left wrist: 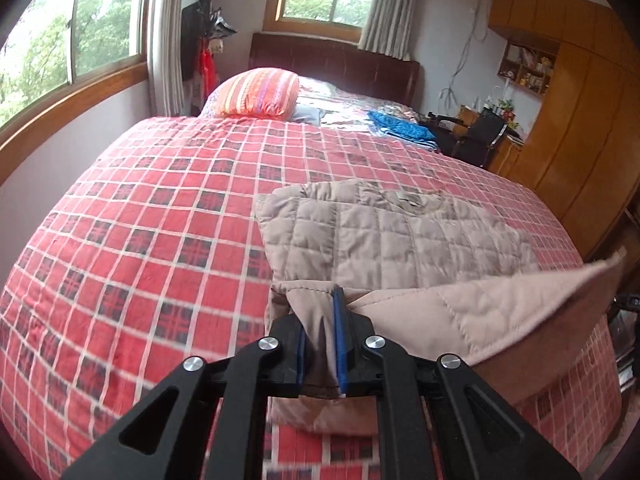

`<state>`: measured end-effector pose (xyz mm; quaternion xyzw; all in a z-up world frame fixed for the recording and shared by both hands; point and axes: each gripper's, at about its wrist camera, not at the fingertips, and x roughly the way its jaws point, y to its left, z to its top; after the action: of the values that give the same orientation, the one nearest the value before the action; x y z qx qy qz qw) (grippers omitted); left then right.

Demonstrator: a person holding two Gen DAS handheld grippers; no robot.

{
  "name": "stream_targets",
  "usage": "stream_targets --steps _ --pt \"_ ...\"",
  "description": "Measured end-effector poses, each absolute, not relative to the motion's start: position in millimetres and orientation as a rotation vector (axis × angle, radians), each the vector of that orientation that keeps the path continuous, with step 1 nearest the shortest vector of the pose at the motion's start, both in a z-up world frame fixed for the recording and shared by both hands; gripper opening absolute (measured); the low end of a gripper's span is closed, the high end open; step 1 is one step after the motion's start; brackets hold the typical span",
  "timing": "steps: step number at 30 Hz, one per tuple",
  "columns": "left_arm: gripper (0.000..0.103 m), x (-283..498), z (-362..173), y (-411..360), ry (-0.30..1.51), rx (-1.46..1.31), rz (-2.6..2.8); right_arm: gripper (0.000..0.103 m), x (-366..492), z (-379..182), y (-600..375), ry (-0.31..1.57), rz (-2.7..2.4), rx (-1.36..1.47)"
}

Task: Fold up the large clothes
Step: 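Grasp the hem corners with both grippers and lift them, then fold the hem toward the collar with both grippers and release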

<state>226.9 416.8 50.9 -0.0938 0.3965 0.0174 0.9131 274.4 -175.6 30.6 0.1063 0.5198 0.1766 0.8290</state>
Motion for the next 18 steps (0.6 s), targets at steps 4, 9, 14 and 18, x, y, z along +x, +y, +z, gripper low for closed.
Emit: stream_targets --steps 4,9,14,18 --pt "0.012 270 31 426 0.872 -0.221 0.057 0.008 321 9 -173 1.158 0.359 0.26" --pt "0.012 311 -1 435 0.947 -0.257 0.068 0.008 362 -19 -172 1.221 0.35 0.299" --pt "0.012 332 -25 442 0.983 -0.285 0.066 0.008 391 -43 -173 1.274 0.339 0.325" --pt "0.014 340 -36 443 0.994 -0.281 0.056 0.01 403 -54 -172 1.297 0.34 0.327"
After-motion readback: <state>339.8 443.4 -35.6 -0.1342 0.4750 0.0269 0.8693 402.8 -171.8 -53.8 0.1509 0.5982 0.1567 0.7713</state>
